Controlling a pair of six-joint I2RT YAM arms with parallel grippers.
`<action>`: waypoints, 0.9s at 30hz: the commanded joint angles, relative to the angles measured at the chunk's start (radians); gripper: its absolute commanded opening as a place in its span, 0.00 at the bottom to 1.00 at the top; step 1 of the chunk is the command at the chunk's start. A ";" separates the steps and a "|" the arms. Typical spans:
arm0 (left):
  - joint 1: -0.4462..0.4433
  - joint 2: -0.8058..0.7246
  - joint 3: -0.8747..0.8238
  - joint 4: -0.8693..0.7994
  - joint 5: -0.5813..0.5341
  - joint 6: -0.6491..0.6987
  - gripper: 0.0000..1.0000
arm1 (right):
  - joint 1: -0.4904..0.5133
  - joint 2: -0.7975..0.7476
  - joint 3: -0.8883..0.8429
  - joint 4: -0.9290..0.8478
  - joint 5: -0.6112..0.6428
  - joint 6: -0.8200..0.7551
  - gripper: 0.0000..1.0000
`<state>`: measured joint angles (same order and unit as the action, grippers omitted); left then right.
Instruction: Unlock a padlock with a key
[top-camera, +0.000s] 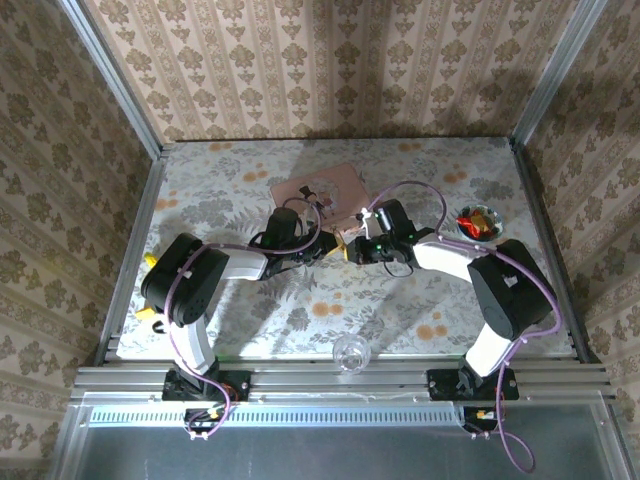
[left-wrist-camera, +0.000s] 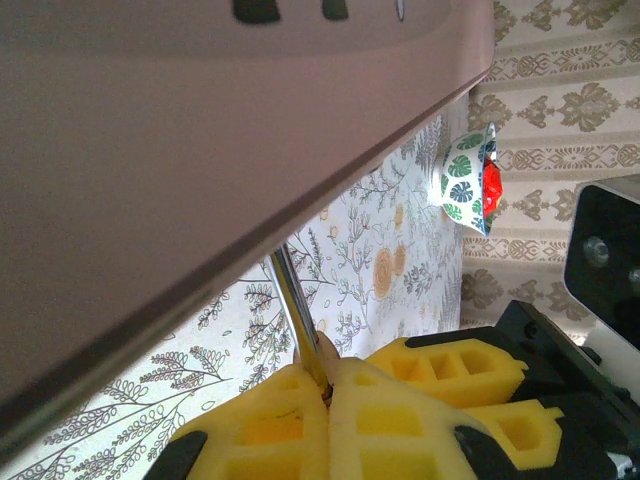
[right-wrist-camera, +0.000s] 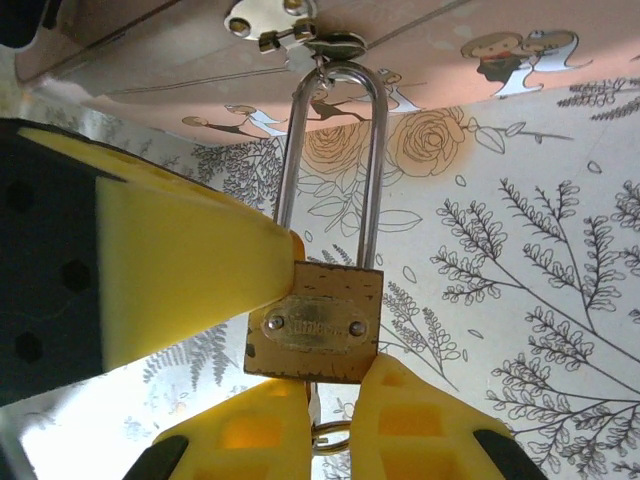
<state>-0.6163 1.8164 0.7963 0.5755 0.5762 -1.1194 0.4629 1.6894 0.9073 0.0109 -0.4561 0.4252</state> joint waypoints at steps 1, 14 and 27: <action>-0.003 0.022 -0.029 -0.136 0.013 -0.014 0.00 | -0.030 -0.005 0.021 0.235 -0.215 0.116 0.00; -0.003 0.020 -0.032 -0.146 0.008 -0.015 0.00 | -0.064 0.025 0.010 0.305 -0.274 0.241 0.05; 0.009 0.010 -0.031 -0.158 0.002 -0.016 0.00 | -0.036 -0.149 -0.039 0.069 -0.061 0.110 0.29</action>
<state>-0.6071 1.8111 0.7959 0.5529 0.5522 -1.0988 0.4175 1.5520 0.8864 0.1047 -0.5560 0.5694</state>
